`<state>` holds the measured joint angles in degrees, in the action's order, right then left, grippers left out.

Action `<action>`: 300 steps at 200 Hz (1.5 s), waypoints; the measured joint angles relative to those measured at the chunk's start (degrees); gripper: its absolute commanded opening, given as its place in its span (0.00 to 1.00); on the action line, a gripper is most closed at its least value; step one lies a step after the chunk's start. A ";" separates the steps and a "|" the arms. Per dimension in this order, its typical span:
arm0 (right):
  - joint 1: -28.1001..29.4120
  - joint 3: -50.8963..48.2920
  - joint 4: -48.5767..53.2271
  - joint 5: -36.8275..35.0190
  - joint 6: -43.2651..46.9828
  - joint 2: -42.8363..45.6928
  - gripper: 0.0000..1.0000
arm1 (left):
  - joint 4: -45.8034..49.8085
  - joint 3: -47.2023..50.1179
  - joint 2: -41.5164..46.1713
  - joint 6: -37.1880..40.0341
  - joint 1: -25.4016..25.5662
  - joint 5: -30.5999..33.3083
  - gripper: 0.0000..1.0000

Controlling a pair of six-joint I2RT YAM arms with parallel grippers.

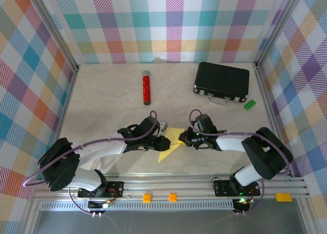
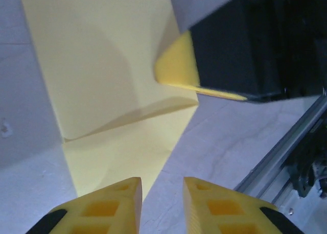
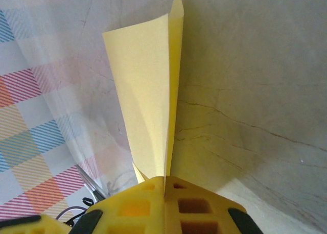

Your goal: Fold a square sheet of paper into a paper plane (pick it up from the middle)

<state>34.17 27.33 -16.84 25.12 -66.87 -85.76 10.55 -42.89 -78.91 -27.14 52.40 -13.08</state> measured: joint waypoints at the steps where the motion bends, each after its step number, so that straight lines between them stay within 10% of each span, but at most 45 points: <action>1: 0.00 0.00 0.00 0.00 -0.02 0.00 0.05 | 0.04 -0.04 -0.02 0.07 0.15 0.15 0.28; 59: 0.00 0.48 -0.02 0.50 -1.77 0.00 0.05 | 9.31 -2.49 -4.09 9.35 11.63 16.00 0.36; 166: 0.00 1.29 -0.20 1.53 -4.15 -0.02 0.04 | 13.99 -11.02 -16.26 13.40 17.73 33.66 0.37; 300: 0.00 1.73 -0.13 1.75 -4.55 -0.02 0.05 | 16.39 -11.39 -17.42 13.44 18.36 38.56 0.24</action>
<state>34.17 29.06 -16.97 26.87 -71.42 -85.78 26.94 -54.28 -96.33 -13.69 70.76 25.47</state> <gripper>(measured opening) 0.058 0.244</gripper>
